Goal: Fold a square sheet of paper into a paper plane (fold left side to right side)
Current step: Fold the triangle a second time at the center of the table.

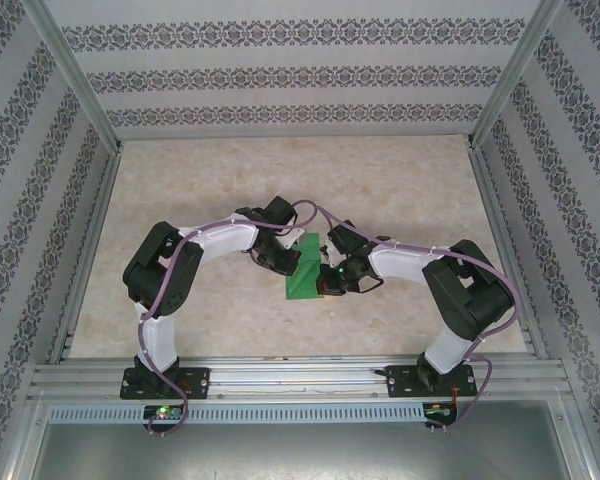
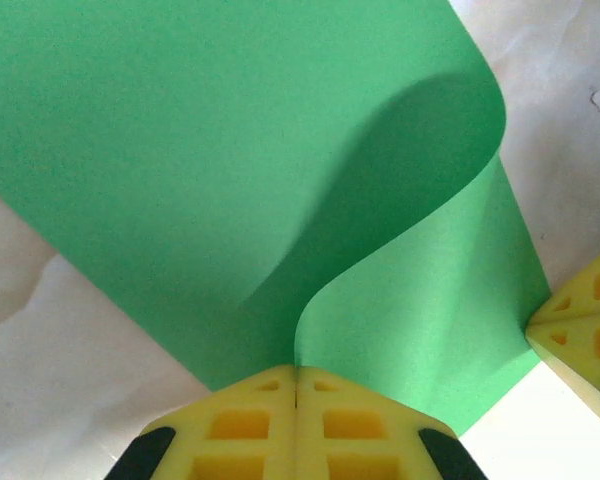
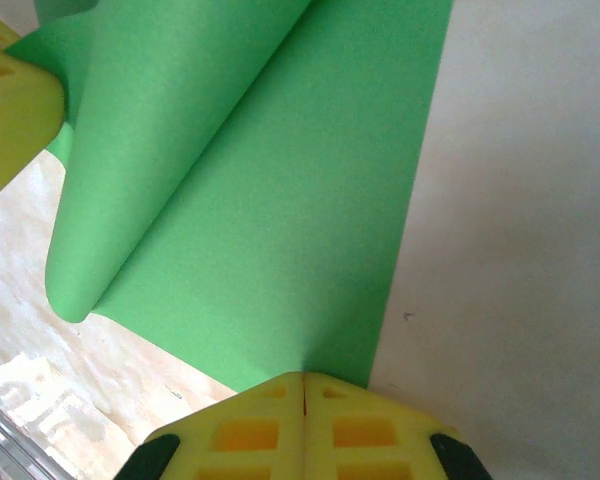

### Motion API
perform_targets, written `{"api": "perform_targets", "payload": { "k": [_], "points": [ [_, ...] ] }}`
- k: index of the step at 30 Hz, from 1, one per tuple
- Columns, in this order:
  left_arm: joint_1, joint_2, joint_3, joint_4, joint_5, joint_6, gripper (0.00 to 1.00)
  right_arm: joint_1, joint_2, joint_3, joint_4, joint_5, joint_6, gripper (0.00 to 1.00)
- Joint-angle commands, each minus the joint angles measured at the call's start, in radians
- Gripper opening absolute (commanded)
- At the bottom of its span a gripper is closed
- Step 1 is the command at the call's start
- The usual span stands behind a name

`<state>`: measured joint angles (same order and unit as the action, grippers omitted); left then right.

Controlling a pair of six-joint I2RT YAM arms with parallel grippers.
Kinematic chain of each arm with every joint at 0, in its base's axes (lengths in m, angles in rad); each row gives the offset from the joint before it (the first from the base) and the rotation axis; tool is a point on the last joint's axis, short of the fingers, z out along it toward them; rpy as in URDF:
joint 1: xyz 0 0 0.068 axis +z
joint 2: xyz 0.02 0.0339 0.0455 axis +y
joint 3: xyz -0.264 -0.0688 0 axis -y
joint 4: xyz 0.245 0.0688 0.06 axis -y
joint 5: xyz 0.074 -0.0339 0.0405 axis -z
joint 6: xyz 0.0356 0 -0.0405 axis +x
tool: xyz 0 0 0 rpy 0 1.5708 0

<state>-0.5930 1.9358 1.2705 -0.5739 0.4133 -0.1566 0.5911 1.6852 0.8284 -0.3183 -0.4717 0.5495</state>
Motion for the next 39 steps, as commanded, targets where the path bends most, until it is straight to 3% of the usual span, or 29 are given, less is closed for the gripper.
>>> {"api": "perform_targets", "payload": {
  "k": [1,39],
  "points": [
    [0.013,0.008,0.026,-0.045,-0.029,0.034,0.0,-0.001,0.038,-0.001,-0.031,0.032,-0.017,0.0],
    [0.018,0.034,0.02,-0.008,-0.029,0.029,0.0,-0.003,0.05,0.009,-0.034,0.021,-0.017,0.0]
  ]
}}
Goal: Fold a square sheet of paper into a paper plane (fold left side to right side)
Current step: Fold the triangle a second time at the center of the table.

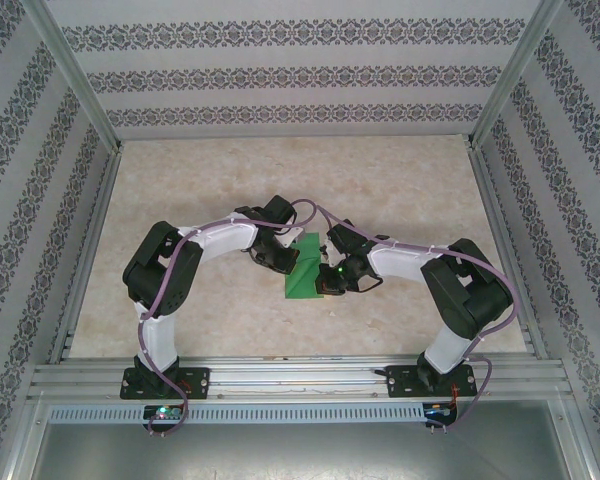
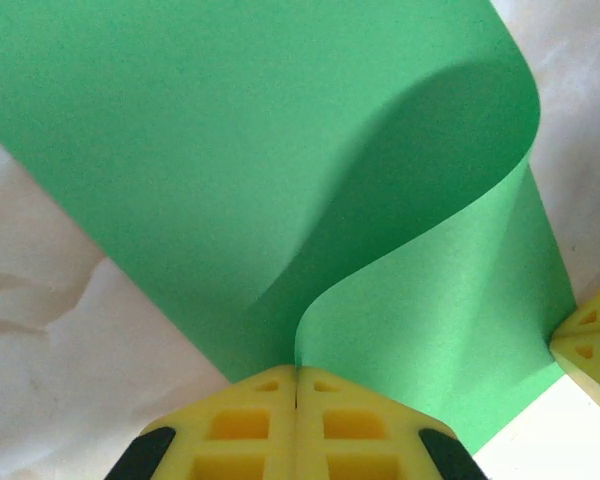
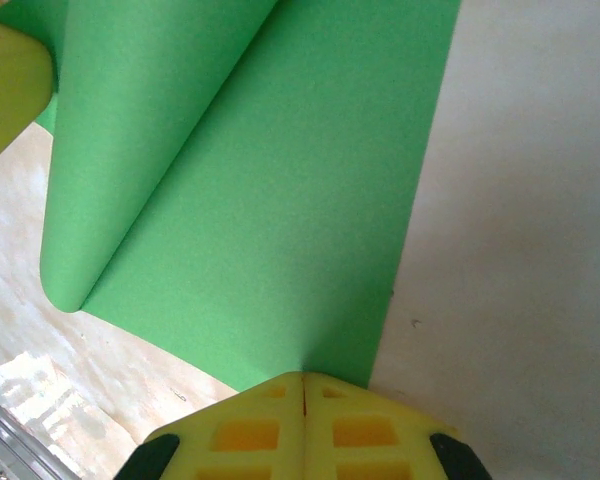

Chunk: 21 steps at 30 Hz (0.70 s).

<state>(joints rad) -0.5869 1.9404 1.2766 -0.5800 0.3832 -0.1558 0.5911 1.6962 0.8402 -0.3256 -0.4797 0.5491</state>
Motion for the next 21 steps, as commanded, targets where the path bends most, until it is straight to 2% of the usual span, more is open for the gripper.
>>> {"api": "perform_targets", "payload": {
  "k": [1,13,17,21],
  "points": [
    [0.012,0.031,0.009,-0.002,0.001,0.03,0.0,-0.004,0.034,-0.003,-0.024,0.021,-0.014,0.0],
    [0.01,0.035,-0.037,0.016,0.0,0.022,0.0,-0.075,-0.101,-0.066,0.216,-0.144,0.127,0.0],
    [0.01,0.031,-0.042,0.019,-0.002,0.021,0.0,-0.065,-0.076,-0.089,0.363,-0.165,0.224,0.0],
    [0.009,0.029,-0.041,0.018,-0.002,0.021,0.0,-0.04,-0.032,-0.07,0.401,-0.145,0.255,0.0]
  ]
}}
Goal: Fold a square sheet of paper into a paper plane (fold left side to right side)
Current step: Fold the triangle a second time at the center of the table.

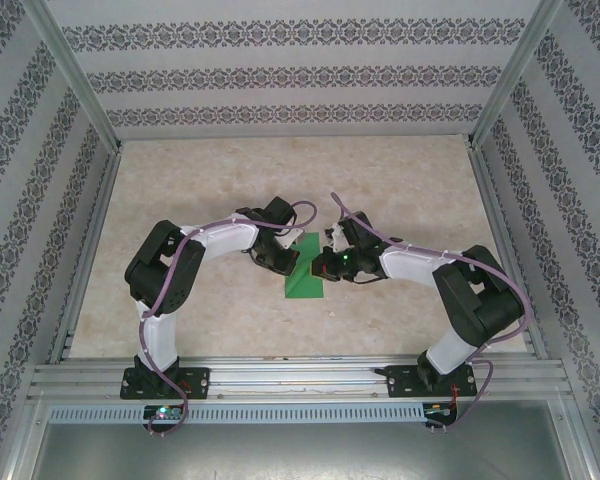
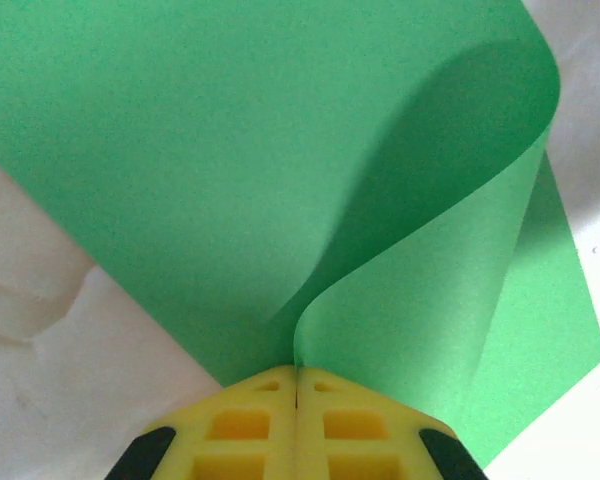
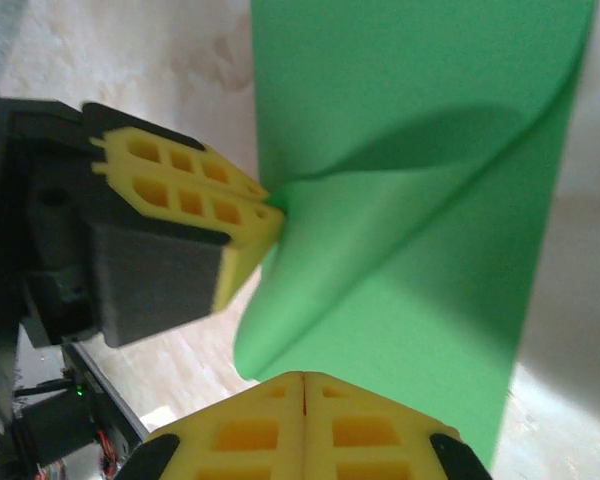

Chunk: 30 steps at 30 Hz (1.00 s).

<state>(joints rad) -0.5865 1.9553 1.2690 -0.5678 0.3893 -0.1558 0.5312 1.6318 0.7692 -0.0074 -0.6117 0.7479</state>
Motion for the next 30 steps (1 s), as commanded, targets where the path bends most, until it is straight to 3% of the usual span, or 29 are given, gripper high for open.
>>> {"api": "perform_targets", "payload": {
  "k": [1,30],
  "points": [
    [0.008,0.015,-0.034,0.005,-0.008,0.022,0.0,0.026,0.042,0.007,0.084,-0.009,0.058,0.0],
    [0.007,0.013,-0.03,0.0,-0.007,0.022,0.0,0.043,0.134,0.06,0.133,0.013,0.068,0.0]
  ]
}}
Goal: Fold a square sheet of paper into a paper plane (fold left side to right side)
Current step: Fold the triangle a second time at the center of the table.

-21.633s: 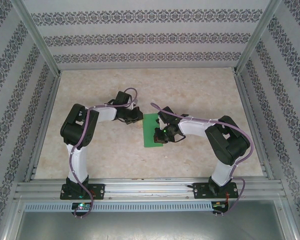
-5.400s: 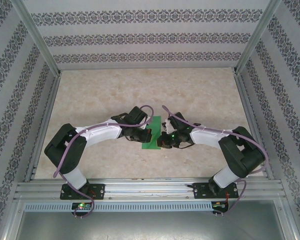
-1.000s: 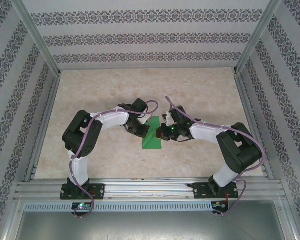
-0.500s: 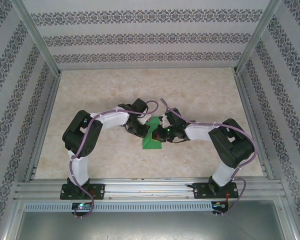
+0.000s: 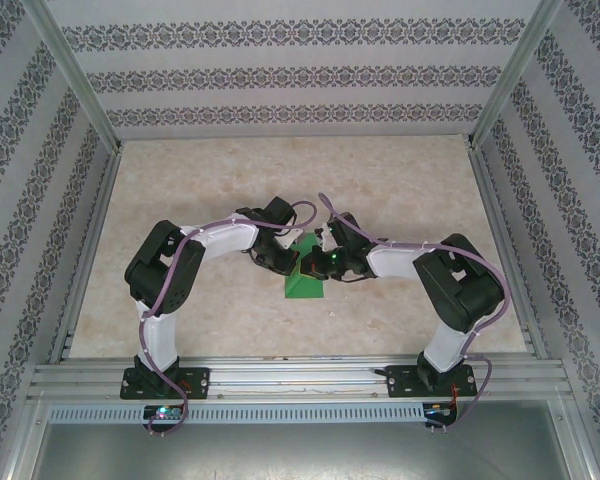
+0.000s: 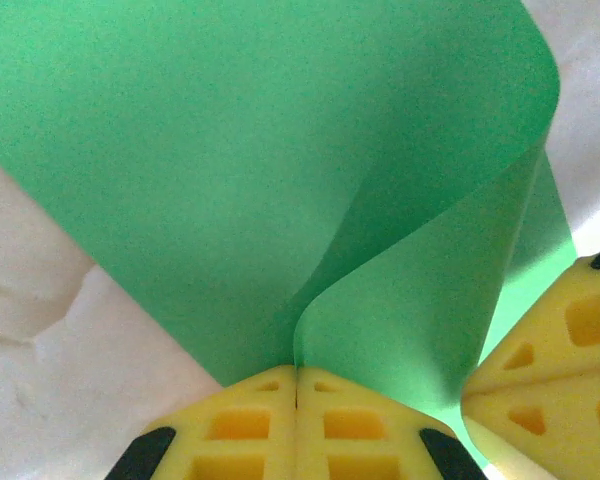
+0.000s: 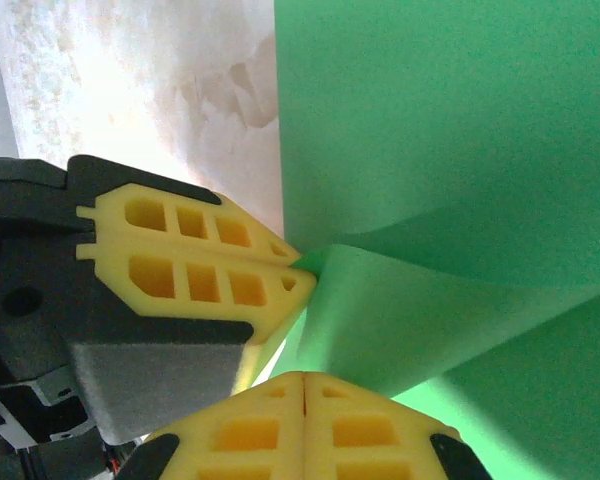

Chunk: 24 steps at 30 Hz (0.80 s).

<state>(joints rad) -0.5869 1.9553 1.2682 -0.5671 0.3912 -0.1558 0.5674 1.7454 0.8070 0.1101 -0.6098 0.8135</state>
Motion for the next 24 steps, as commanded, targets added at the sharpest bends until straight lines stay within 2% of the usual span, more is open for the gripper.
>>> {"api": "perform_targets", "payload": {
  "k": [1,24],
  "points": [
    [0.007,0.013,-0.03,0.0,-0.009,0.022,0.0,0.006,0.022,0.023,0.014,0.014,0.003,0.0],
    [0.006,0.017,-0.025,-0.008,-0.026,0.021,0.0,0.006,0.047,0.011,-0.071,0.062,-0.01,0.0]
  ]
}}
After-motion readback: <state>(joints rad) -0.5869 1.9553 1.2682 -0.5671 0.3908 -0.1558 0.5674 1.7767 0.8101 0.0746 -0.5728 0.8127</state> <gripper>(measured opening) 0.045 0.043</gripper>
